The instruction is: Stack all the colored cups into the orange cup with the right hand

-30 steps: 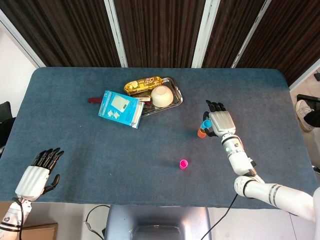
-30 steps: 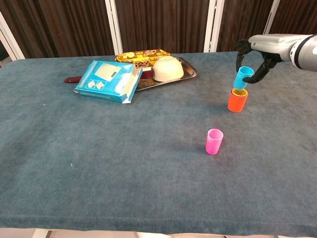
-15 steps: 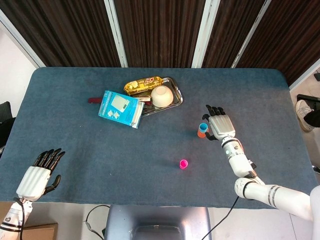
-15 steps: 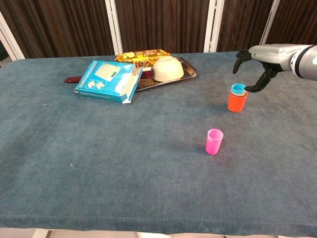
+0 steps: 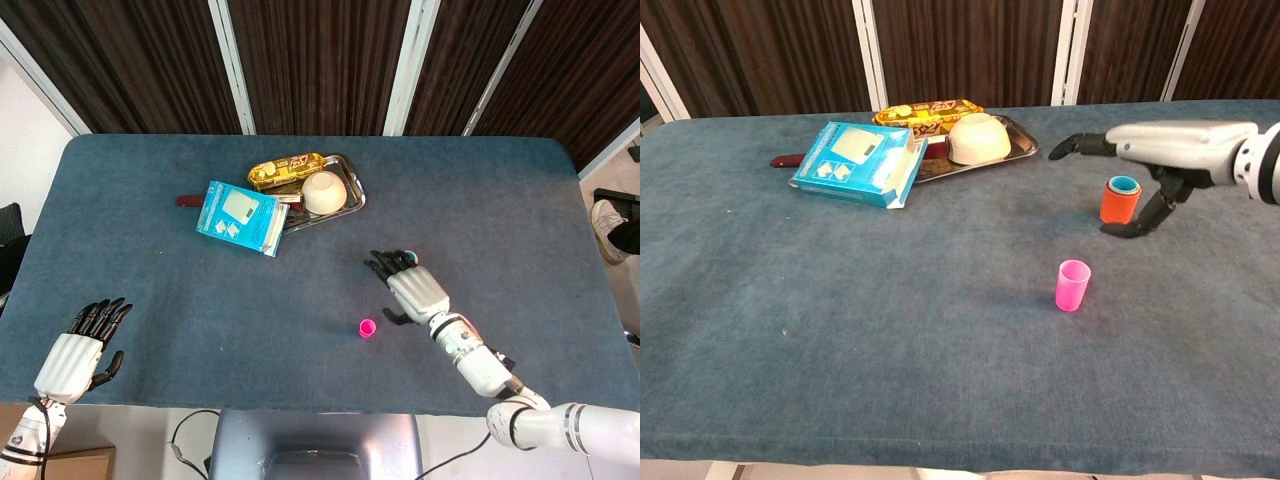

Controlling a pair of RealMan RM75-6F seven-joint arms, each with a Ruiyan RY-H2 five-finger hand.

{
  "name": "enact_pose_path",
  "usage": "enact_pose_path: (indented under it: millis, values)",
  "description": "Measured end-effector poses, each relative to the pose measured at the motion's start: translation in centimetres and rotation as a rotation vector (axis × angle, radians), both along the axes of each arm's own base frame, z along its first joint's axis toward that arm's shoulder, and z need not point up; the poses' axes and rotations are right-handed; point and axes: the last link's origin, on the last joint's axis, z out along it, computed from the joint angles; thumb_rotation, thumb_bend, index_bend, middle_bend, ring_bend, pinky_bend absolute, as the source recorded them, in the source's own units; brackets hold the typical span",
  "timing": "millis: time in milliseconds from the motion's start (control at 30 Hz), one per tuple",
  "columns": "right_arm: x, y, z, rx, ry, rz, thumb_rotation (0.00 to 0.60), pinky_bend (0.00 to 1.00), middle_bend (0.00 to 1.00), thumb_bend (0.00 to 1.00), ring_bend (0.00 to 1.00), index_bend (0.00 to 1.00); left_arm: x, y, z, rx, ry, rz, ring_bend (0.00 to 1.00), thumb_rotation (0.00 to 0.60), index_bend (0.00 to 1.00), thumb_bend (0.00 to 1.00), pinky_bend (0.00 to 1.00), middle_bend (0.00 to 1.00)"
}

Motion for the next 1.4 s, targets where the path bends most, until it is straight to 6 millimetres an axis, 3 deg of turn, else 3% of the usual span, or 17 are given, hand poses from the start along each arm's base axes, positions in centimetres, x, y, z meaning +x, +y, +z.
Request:
enact_pose_path:
  millis: [100, 400, 1067, 1400]
  values:
    - [0.1, 1.6, -1.4, 0.061, 0.01, 0.03, 0.6, 0.0, 0.0, 0.46, 0.0, 0.1, 0.0, -0.1, 0.1, 0.003, -0.002, -0.003, 0.05, 0.6, 0.0, 0.47, 0.12, 0.04]
    - [0.3, 1.6, -5.0, 0.101, 0.055, 0.026, 0.6, 0.0, 0.0, 0.46, 0.0, 0.31, -0.2, -0.3, 0.6, 0.013, -0.007, 0.002, 0.05, 0.6, 0.0, 0.47, 0.12, 0.04]
    - [0.2, 1.4, -5.8, 0.082, 0.1, 0.032, 0.6, 0.0, 0.03, 0.46, 0.0, 0.57, -0.2, -0.3, 0.6, 0.009, -0.007, 0.001, 0.05, 0.6, 0.0, 0.47, 0.12, 0.04]
    - [0.2, 1.4, -5.7, 0.071, 0.101, 0.032, 0.6, 0.0, 0.04, 0.46, 0.0, 0.61, -0.2, -0.3, 0.6, 0.008, -0.007, -0.002, 0.05, 0.6, 0.0, 0.47, 0.12, 0.04]
